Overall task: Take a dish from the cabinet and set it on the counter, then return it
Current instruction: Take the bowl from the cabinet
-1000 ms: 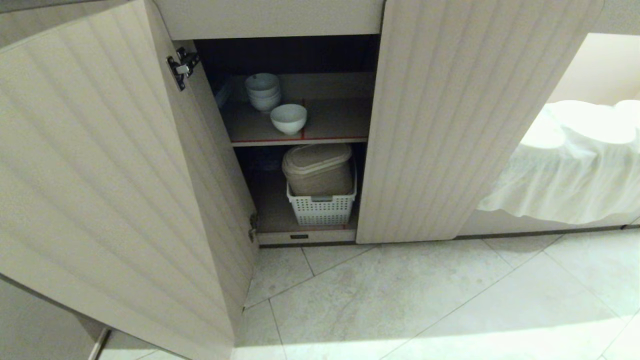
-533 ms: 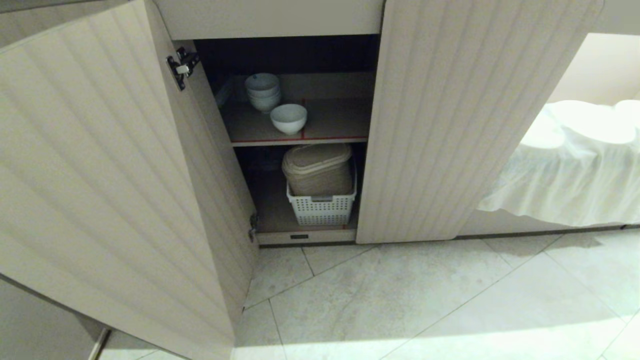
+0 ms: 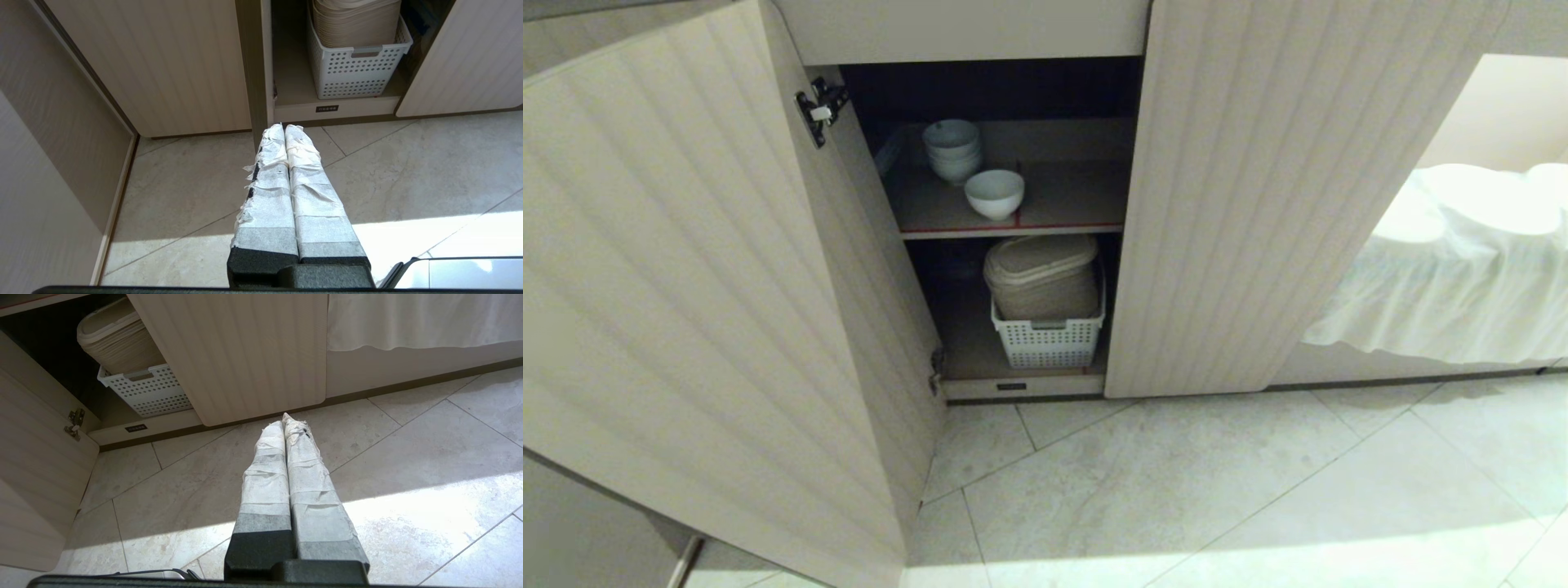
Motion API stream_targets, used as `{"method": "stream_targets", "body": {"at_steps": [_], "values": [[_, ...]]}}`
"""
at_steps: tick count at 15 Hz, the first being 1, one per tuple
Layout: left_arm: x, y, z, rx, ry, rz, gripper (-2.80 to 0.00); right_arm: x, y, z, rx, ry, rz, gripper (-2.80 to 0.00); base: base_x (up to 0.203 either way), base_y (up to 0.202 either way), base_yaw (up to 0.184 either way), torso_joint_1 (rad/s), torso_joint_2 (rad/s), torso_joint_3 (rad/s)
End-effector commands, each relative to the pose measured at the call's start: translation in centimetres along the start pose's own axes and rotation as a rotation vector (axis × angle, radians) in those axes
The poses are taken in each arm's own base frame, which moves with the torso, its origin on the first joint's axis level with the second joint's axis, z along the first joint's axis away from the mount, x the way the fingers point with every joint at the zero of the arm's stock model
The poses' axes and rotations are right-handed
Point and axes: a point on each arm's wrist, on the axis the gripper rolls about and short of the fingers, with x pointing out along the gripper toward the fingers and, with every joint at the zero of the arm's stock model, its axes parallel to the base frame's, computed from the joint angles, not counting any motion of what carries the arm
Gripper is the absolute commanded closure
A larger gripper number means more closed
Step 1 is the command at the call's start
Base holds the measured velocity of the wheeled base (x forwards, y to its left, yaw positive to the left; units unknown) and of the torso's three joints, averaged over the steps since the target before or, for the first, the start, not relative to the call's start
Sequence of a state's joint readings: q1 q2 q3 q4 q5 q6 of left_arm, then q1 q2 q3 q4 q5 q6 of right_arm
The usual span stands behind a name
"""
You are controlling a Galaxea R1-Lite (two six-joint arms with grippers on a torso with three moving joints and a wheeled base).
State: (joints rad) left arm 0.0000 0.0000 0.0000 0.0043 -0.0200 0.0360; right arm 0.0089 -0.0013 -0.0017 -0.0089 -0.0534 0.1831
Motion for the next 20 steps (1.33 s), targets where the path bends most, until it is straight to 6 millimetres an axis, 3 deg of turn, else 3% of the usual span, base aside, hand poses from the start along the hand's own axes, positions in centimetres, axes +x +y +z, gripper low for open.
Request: {"method": "stream_targets", "body": {"at_steps": [1,6,12,20], "values": [[0.0,0.0,0.0,-0.001,0.0,0.0,0.0,0.01,0.0,0.0,0.001,0.001,0.0,0.0,0.0,0.0,0.0,0.0,0.0,0.0],[0.0,0.0,0.0,-0.001,0.0,0.0,0.0,0.01,0.0,0.0,0.001,0.001,0.0,0.0,-0.013,0.0,0.0,0.001,0.0,0.0],[0.0,0.0,-0.01,0.001,0.001,0.002,0.0,0.01,0.0,0.0,0.001,0.001,0.0,0.0,-0.167,0.0,0.002,0.001,0.0,0.001],[0.0,0.0,0.0,-0.001,0.0,0.002,0.0,0.01,0.0,0.0,0.001,0.001,0.0,0.0,0.0,0.0,0.0,0.0,0.0,0.0]]}}
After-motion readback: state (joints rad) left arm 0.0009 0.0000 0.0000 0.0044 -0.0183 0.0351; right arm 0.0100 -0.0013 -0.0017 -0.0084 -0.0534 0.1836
